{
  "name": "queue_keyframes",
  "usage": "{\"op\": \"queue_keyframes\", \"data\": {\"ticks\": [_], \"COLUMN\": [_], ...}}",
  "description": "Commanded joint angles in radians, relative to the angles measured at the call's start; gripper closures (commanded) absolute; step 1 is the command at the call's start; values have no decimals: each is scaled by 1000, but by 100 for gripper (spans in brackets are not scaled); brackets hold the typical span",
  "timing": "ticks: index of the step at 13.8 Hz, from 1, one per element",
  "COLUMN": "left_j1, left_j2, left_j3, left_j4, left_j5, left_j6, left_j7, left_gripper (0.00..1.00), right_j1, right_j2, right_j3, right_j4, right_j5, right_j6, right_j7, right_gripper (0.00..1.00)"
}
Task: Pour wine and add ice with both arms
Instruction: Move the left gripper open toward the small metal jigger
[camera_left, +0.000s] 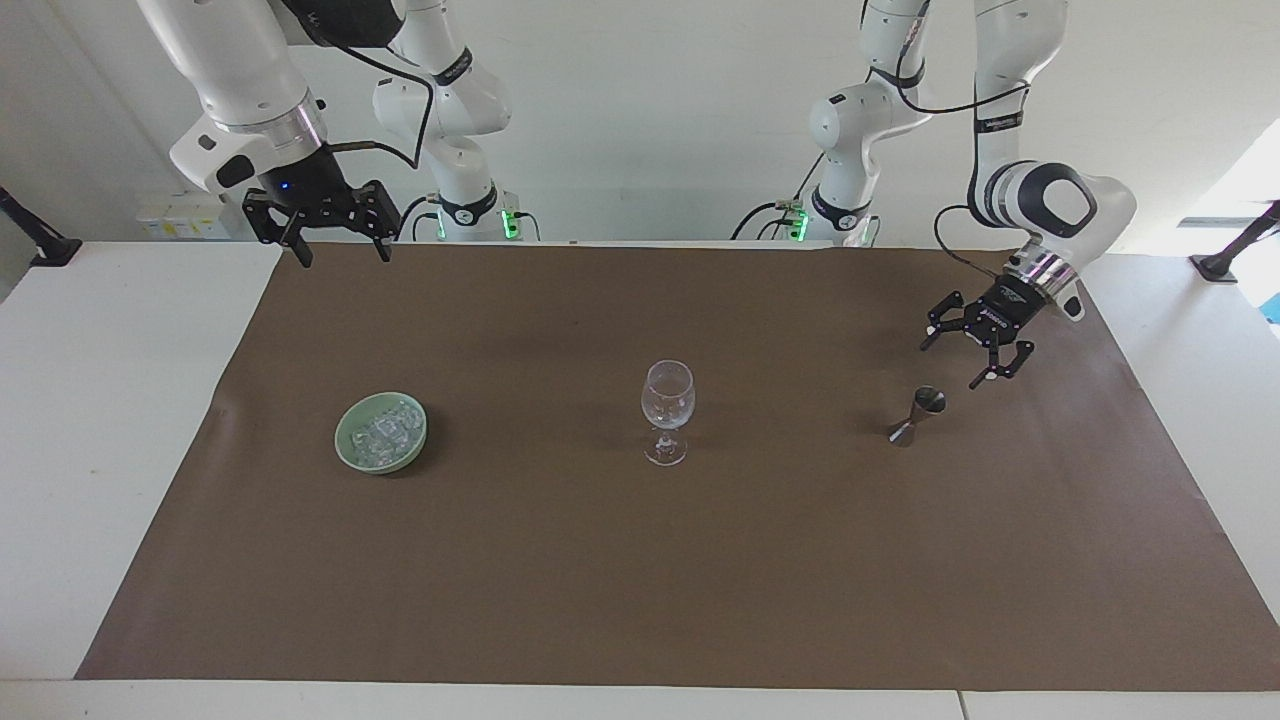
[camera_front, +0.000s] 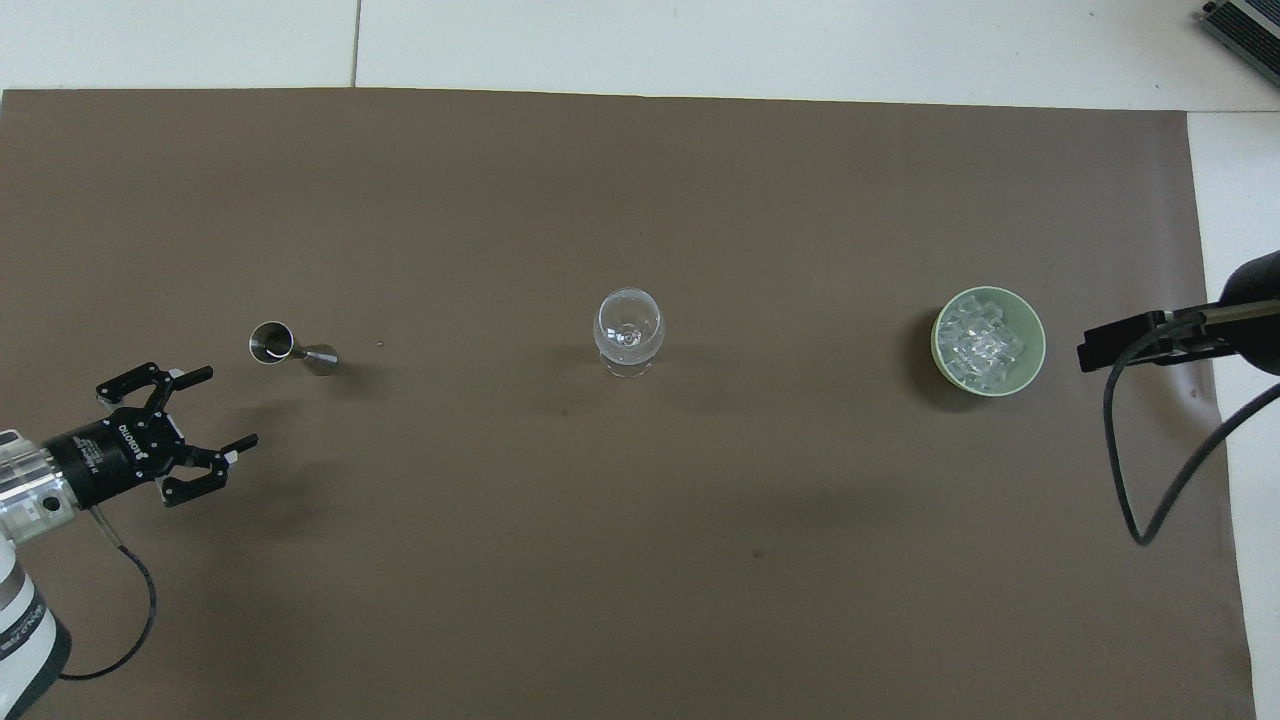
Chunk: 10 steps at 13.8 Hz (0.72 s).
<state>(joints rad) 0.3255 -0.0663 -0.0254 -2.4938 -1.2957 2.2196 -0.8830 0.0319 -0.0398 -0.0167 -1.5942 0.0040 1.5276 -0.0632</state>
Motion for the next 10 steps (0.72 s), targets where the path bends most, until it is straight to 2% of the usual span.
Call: {"op": "queue_keyframes", "data": {"ticks": [1, 5, 7, 10], "left_j1": [-17, -68, -127, -148], "left_j2": [19, 82, 100, 120], "left_j3": [-1, -1, -1, -1], "left_j4": [-2, 0, 1, 9], "left_j5": [-42, -203, -262, -321], "left_j6": [20, 52, 132, 140], "left_j7": [-7, 51, 76, 78], "left_gripper": [0, 0, 0, 0], "right_j1": [-12, -12, -12, -12], "right_j2": [-15, -15, -15, -15], "right_j3": [9, 9, 9, 9], "right_j4": [-10, -10, -10, -10], "right_j5": [-7, -7, -7, -7], "right_j6": [-12, -12, -11, -11], "right_j7": [-26, -26, -26, -26], "right_gripper": [0, 0, 0, 0]}}
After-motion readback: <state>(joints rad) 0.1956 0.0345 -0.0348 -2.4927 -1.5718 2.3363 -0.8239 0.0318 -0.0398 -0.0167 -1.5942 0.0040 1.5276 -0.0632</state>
